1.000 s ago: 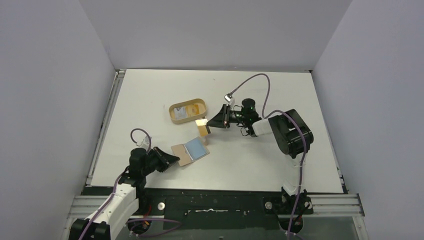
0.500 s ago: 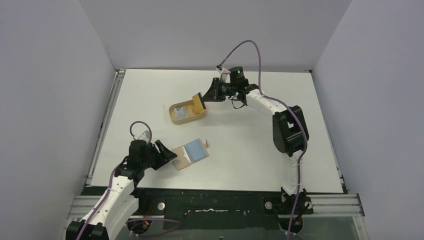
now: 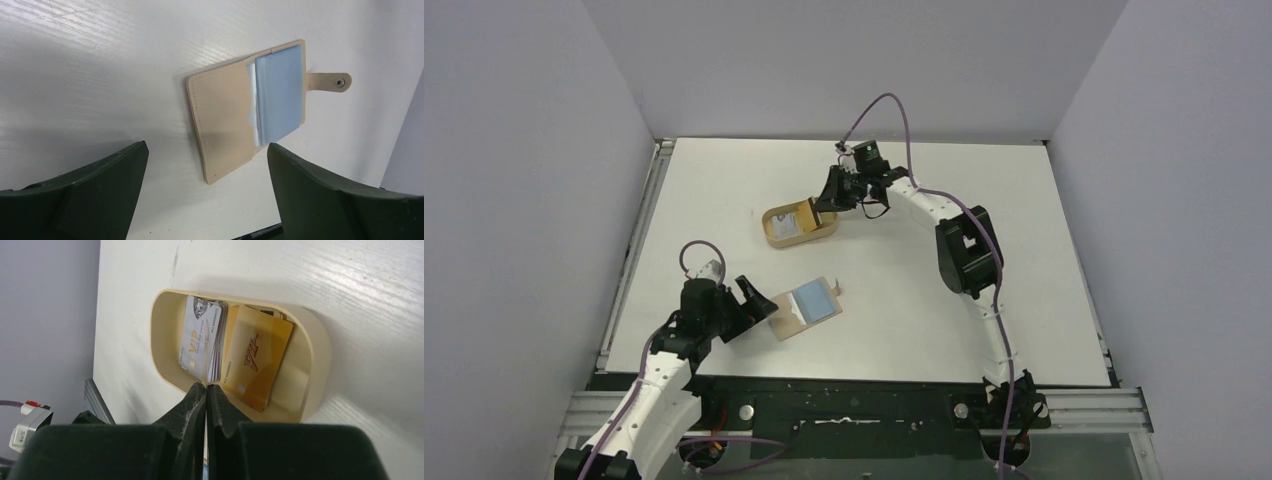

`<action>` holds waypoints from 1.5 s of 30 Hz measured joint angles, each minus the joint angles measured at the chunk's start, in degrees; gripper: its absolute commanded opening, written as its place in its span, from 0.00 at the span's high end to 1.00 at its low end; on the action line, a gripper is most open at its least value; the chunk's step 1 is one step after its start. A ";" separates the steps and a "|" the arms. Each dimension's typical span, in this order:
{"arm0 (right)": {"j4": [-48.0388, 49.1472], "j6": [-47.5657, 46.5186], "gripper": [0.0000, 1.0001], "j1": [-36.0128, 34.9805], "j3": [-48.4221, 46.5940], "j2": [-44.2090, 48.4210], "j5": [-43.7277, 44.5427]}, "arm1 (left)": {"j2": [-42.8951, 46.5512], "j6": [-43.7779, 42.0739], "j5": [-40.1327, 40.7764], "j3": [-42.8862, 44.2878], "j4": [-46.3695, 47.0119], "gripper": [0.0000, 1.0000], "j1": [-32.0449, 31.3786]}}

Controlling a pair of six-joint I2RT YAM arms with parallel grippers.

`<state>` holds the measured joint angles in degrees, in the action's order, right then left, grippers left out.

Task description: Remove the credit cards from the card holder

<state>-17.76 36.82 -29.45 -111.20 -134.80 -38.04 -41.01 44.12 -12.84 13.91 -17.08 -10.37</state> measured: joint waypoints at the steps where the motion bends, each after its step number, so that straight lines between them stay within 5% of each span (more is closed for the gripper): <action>1: -0.09 0.26 1.00 -0.31 -0.98 -0.85 0.22 | 0.26 0.00 0.04 0.00 -0.15 0.12 0.00; 19: -2.08 1.22 1.00 -1.05 -7.74 -5.70 2.27 | 2.51 1.09 -0.87 -1.29 -0.28 0.11 0.00; 29: -3.72 0.31 0.77 -0.85 -7.74 -5.70 3.23 | 2.47 1.25 -0.85 -1.29 -0.28 0.11 0.00; 45: -9.77 -4.09 0.69 0.94 -13.51 -5.18 4.20 | -7.78 4.68 -2.23 -1.64 11.10 0.17 -0.07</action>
<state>-27.53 32.73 -28.51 -124.70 -139.98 -33.85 -48.80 48.80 -15.07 12.27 -5.98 -10.44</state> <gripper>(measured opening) 0.293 0.839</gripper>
